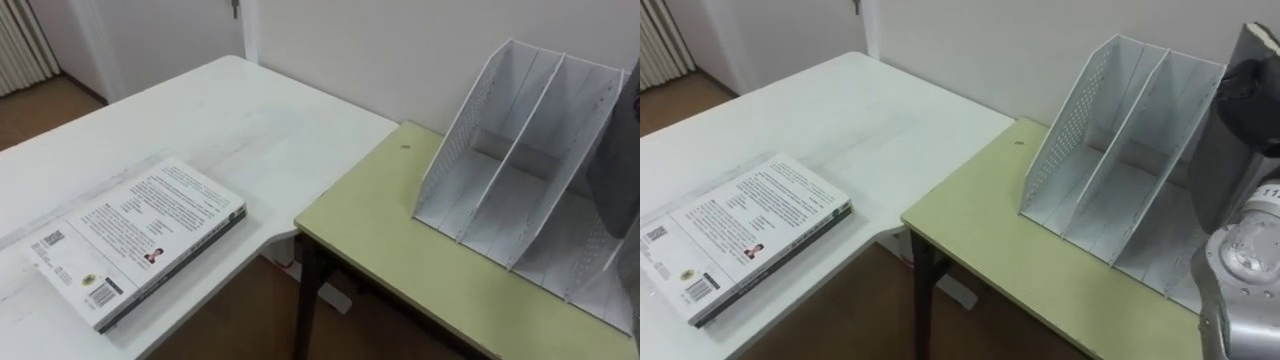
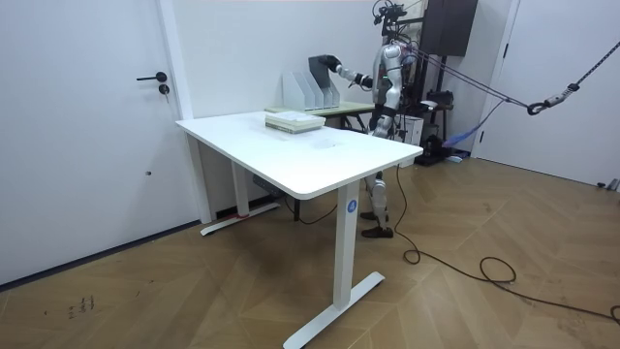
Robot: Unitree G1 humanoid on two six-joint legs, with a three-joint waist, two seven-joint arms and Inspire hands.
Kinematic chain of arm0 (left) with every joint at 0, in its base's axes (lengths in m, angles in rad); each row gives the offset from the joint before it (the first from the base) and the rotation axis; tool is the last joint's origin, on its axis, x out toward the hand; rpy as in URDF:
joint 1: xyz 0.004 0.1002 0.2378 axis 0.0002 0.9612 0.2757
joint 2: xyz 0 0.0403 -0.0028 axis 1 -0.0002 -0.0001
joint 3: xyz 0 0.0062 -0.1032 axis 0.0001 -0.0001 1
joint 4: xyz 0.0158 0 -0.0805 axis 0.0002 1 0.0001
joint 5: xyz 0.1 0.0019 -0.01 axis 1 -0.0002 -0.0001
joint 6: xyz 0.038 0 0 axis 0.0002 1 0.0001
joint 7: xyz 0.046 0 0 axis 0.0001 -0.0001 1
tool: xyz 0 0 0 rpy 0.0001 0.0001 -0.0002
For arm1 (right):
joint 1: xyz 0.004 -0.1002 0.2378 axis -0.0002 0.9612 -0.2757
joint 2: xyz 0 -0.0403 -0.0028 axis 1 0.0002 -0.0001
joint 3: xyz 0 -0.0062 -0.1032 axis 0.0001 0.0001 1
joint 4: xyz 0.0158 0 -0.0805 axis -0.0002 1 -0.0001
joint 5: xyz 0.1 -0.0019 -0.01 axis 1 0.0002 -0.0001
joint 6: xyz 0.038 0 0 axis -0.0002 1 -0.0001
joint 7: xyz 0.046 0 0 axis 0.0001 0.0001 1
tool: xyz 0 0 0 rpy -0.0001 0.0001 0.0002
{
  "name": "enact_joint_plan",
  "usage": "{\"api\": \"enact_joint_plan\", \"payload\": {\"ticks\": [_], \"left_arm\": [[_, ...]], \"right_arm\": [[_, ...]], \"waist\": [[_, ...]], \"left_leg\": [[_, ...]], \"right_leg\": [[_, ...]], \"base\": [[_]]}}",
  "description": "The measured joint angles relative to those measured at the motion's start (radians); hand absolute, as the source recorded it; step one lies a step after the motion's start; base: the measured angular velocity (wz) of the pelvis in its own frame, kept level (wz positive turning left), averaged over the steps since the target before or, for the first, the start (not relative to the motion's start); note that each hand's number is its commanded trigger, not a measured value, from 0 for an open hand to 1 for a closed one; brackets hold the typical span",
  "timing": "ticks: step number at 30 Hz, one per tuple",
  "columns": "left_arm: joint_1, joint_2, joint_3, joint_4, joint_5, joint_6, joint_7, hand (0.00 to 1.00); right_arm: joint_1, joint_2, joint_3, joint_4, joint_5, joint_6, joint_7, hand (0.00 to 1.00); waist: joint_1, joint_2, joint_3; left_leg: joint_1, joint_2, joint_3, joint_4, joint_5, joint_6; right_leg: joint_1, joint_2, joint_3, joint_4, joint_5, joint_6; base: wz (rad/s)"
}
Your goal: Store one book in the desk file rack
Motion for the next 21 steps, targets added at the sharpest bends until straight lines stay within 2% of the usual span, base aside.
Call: {"api": "enact_joint_plan", "payload": {"ticks": [3, 7, 11, 15, 21], "left_arm": [[0.003, 0.0, 0.016, 0.0, 0.002, 0.002, 0.0, 0.0], [0.01, -0.001, 0.033, -0.016, 0.005, 0.024, -0.001, 0.0], [0.018, 0.0, 0.035, -0.041, 0.006, 0.057, -0.001, 0.0], [0.018, 0.0, 0.037, -0.044, 0.006, 0.07, 0.0, 0.0], [0.017, 0.001, 0.037, -0.05, 0.006, 0.088, 0.0, 0.0]], "right_arm": [[-0.032, -0.026, -0.007, 0.042, 0.06, 0.005, 0.012, 1.0], [-0.081, -0.035, -0.048, 0.084, 0.14, 0.025, 0.022, 1.0], [-0.138, -0.084, -0.047, 0.16, 0.186, 0.068, 0.024, 1.0], [-0.187, -0.133, -0.047, 0.264, 0.218, 0.093, 0.034, 1.0], [-0.201, -0.137, -0.046, 0.307, 0.232, 0.121, 0.042, 1.0]], "waist": [[-0.012, -0.005, -0.0001], [-0.015, -0.004, -0.0005], [-0.018, 0.0, -0.003], [-0.016, 0.0, -0.0032], [-0.016, 0.002, -0.005]], "left_leg": [[-0.002, -0.001, -0.012, 0.002, 0.0, 0.0], [-0.009, -0.001, -0.016, 0.012, 0.0, 0.0], [-0.011, -0.003, -0.019, 0.015, 0.0, 0.0], [-0.01, -0.005, -0.026, 0.016, 0.0, 0.0], [-0.009, -0.005, -0.027, 0.015, 0.0, 0.0]], "right_leg": [[0.004, -0.001, -0.012, -0.001, 0.0, 0.0], [0.004, -0.002, -0.017, -0.002, 0.0, 0.0], [0.003, -0.004, -0.021, -0.003, 0.0, 0.0], [0.001, -0.006, -0.025, -0.003, 0.0, 0.0], [0.001, -0.005, -0.025, -0.002, 0.0, 0.0]], "base": [[0.12], [0.03], [0.02], [0.03], [0.0]]}}
